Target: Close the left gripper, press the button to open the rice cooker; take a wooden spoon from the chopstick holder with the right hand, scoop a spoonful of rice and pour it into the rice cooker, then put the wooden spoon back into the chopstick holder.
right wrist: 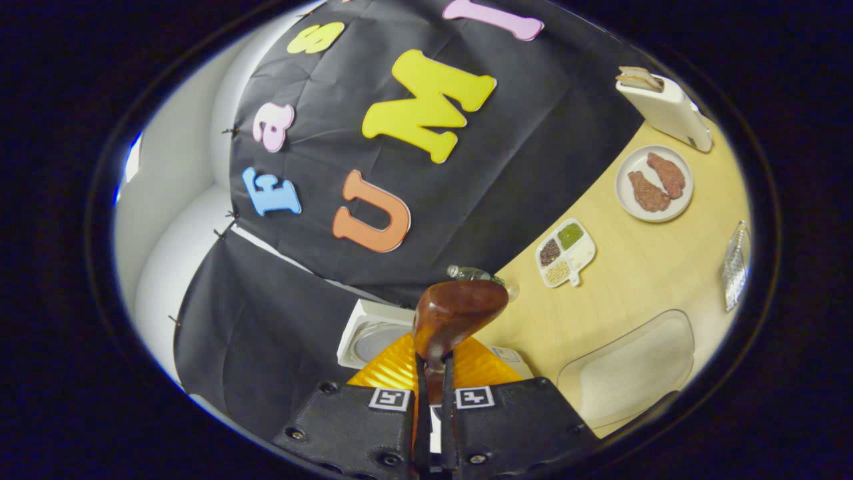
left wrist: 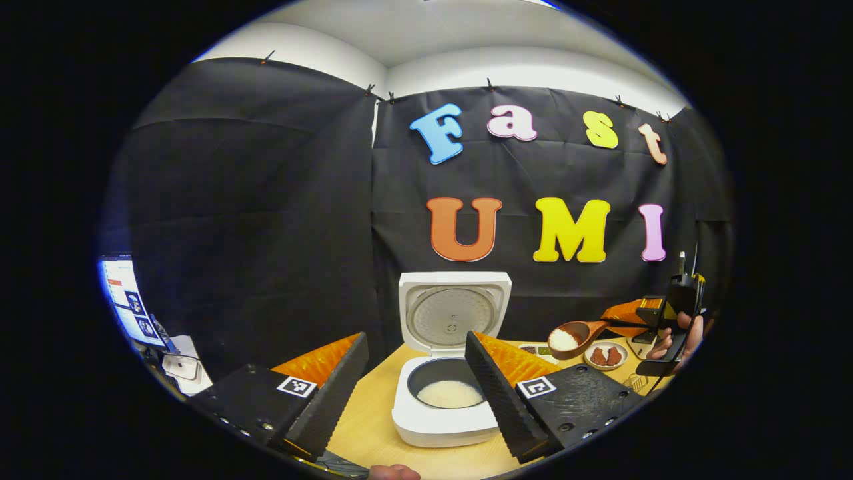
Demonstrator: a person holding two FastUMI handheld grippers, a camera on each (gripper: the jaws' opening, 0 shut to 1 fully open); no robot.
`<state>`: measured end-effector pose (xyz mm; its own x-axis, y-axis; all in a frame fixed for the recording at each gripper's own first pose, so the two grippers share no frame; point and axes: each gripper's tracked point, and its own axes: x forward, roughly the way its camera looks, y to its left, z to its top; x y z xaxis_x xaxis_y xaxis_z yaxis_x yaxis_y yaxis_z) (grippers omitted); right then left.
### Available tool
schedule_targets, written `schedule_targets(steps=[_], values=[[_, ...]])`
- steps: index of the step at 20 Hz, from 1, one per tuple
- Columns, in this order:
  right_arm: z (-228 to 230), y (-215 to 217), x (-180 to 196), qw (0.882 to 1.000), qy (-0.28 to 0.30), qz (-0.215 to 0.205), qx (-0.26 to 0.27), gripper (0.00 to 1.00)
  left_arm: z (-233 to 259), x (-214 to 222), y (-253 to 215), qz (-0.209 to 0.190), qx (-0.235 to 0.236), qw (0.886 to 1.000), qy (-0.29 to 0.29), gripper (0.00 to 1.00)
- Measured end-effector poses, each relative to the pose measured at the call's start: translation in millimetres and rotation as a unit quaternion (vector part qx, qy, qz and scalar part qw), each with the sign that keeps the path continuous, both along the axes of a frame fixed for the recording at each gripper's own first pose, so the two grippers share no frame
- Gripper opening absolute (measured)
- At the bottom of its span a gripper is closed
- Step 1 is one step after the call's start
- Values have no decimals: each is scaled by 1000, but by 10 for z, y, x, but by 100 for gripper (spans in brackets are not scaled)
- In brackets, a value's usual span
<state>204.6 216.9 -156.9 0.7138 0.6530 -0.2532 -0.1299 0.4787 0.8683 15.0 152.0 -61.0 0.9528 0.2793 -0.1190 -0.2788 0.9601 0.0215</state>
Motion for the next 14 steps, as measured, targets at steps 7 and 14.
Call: schedule_targets(steps=[7, 14], values=[[-169, 1070, 90, 995, -16, 51, -79, 11, -50, -130, 510, 38, -11, 999, -2, 94], [-425, 1500, 77, 973, -63, 78, -210, 12, -202, -248, 850, 49, -17, 999, 4, 94]])
